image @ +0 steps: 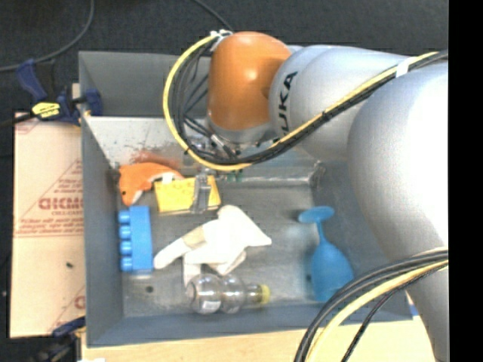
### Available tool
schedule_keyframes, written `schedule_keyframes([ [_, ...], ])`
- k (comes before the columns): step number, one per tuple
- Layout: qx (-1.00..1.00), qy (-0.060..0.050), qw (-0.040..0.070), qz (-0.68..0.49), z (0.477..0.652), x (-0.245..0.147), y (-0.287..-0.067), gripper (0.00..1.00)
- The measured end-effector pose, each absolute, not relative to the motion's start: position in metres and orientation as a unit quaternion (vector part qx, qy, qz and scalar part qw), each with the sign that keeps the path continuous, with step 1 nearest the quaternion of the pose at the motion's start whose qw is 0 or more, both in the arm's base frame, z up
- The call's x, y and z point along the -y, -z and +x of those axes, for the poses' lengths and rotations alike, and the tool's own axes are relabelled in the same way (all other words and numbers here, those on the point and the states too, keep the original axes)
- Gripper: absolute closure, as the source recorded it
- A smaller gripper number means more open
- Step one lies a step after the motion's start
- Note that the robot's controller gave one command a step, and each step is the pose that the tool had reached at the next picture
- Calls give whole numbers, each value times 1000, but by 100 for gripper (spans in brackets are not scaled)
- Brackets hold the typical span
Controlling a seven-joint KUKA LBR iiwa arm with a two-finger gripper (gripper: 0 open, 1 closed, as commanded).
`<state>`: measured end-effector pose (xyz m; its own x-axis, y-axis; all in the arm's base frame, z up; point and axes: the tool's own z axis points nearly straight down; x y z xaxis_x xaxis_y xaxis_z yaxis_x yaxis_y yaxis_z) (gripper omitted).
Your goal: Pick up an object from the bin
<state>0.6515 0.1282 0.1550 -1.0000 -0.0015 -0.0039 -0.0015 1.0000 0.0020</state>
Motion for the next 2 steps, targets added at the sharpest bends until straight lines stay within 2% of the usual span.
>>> schedule_keyframes([
  [1, -995, -2, 3, 105, 638, -93, -99, 0],
  [2, -994, -1, 1, 108, 647, -83, -73, 0],
])
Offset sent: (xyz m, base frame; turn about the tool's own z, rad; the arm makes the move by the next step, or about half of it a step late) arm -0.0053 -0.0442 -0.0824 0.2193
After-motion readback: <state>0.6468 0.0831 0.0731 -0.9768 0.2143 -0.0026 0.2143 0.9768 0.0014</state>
